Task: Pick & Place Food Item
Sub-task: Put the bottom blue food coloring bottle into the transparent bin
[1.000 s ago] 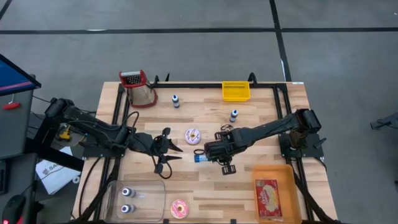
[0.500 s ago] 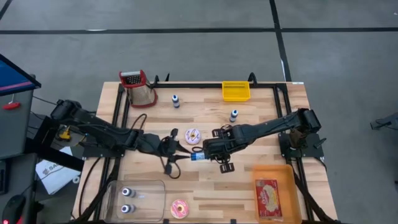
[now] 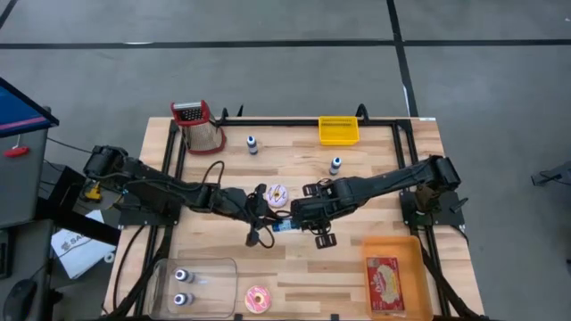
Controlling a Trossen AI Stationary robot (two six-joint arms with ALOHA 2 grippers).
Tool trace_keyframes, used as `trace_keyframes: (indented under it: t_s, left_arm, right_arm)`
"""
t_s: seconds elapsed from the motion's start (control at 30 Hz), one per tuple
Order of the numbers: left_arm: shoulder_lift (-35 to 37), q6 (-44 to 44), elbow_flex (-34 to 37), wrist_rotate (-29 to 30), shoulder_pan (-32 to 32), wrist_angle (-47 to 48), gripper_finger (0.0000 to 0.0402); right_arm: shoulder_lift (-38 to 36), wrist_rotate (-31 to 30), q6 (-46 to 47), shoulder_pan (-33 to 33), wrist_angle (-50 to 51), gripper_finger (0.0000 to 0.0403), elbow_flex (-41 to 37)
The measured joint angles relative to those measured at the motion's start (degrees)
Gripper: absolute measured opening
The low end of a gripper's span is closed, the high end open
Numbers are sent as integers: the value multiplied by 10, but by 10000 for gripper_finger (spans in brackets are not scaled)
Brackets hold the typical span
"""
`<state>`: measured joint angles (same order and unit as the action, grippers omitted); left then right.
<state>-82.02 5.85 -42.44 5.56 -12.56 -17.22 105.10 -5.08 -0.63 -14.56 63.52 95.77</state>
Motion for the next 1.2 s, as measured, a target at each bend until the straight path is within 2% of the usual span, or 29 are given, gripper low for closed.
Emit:
trace_keyframes:
  t_s: [0.13,0.3,0.57,0.77,1.0,1.2]
  left_arm:
    - [0,1,0,0,0,2,32]
    - [0,1,0,1,0,-2,33]
    - [8,-10,0,1,0,-6,35]
    - [43,-9,0,2,-6,47,40]
    - [43,5,0,27,-19,46,66]
    - [17,6,0,45,-14,28,110]
  right_arm:
    - [0,-25,-5,-12,16,13,43]
    - [-1,-29,-11,-20,7,11,90]
    - [-1,-27,-20,-23,12,2,100]
    - [-1,-27,11,-25,42,0,74]
    - [-1,-25,44,-31,20,4,-23]
    - [-3,-24,79,-19,-25,41,-120]
